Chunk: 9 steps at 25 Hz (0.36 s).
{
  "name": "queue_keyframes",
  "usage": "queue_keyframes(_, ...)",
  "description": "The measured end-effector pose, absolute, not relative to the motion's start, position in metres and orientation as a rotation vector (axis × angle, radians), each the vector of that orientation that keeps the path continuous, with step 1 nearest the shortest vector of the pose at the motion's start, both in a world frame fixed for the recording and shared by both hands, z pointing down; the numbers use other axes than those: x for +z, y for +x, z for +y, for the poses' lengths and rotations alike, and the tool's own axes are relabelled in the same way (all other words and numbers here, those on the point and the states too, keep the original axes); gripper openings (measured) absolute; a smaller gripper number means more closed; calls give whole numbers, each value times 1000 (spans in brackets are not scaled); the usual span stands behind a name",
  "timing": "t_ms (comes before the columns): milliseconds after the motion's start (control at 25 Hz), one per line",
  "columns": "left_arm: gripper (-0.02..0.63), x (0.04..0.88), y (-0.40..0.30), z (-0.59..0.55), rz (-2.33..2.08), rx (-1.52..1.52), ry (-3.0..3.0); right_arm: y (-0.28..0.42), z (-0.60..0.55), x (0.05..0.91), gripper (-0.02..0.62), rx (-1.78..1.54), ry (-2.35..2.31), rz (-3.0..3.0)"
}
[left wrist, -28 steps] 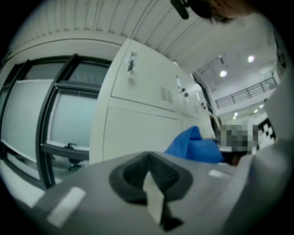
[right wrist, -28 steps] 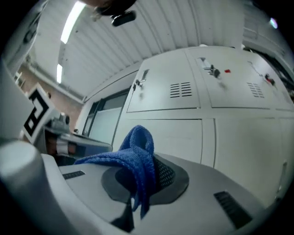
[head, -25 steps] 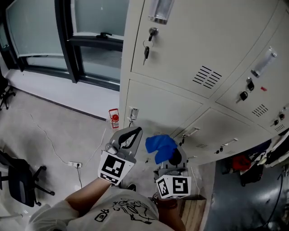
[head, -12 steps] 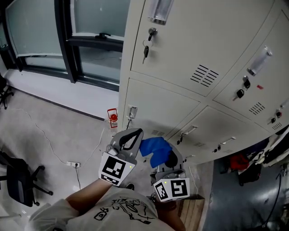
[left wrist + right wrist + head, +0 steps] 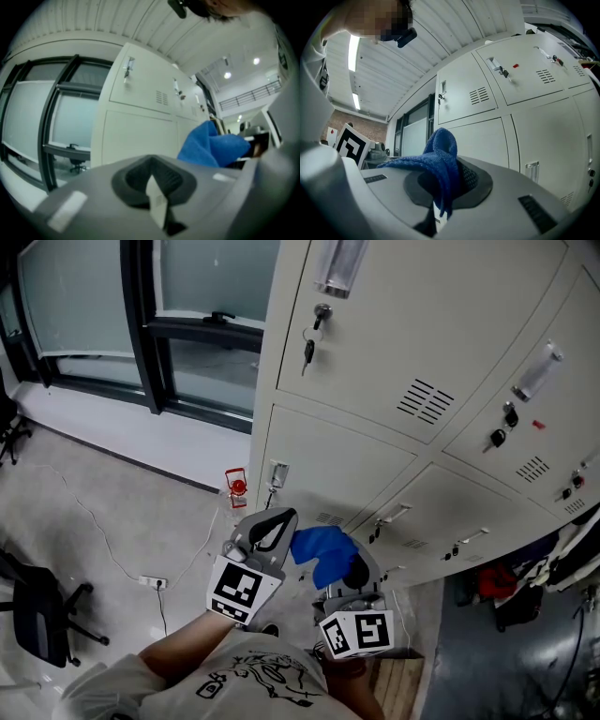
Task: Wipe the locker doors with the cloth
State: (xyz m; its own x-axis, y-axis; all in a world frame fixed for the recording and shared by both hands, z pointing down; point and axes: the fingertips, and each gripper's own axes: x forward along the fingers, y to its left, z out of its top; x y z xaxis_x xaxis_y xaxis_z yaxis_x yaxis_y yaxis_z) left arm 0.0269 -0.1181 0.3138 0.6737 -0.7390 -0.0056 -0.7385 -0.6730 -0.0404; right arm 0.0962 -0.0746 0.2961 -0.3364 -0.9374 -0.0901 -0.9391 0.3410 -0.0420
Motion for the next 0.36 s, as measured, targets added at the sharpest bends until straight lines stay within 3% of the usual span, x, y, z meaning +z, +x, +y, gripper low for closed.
queue_keyframes(360,3,313,28,-112,1237,-7,-2850,98,-72,296,29,22,-1740,2482)
